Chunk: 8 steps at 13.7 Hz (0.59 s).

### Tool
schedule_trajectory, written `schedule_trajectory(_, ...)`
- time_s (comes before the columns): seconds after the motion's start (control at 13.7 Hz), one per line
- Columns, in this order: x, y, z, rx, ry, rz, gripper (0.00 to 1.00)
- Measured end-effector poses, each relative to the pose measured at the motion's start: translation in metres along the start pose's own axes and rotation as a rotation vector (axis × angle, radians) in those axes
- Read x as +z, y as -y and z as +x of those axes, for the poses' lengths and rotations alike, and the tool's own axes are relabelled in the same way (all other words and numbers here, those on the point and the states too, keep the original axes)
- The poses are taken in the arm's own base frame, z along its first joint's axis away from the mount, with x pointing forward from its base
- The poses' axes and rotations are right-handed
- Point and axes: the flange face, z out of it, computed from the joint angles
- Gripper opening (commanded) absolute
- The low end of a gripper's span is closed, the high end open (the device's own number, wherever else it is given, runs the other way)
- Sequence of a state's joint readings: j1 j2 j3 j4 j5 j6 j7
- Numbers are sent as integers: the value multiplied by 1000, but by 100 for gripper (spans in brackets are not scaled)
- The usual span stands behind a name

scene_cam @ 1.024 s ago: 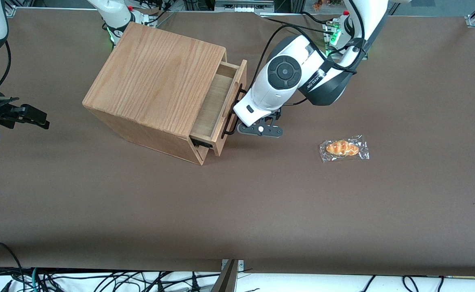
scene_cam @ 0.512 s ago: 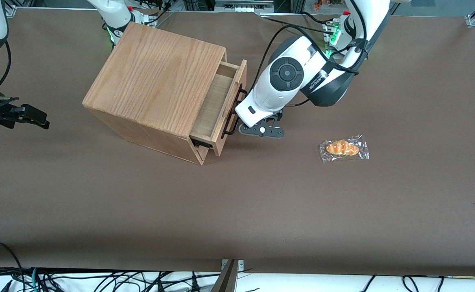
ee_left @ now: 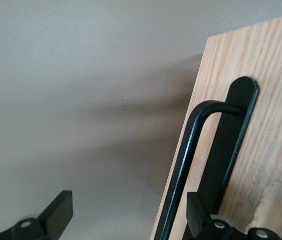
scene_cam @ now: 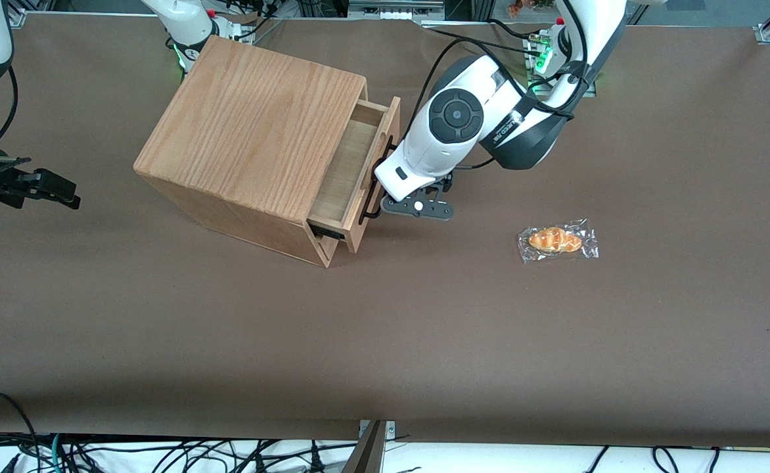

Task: Open top drawer with left arm
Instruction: 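Pull the handle outward from the cabinet with the left gripper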

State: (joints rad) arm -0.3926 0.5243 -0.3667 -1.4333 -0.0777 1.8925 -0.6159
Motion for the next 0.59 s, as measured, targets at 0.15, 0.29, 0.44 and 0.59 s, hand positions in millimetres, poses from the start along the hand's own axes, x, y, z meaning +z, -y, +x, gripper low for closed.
schedule_trajectory(0.15, 7, -4, 1, 4, -4, -6, 100)
schedule_trajectory(0.29, 10, -4, 3, 4, -5, -9, 100)
schedule_trajectory(0.44, 11, 3, 7, -5, -6, -7, 100)
schedule_trajectory(0.59, 11, 8, 11, -9, -6, -6, 100)
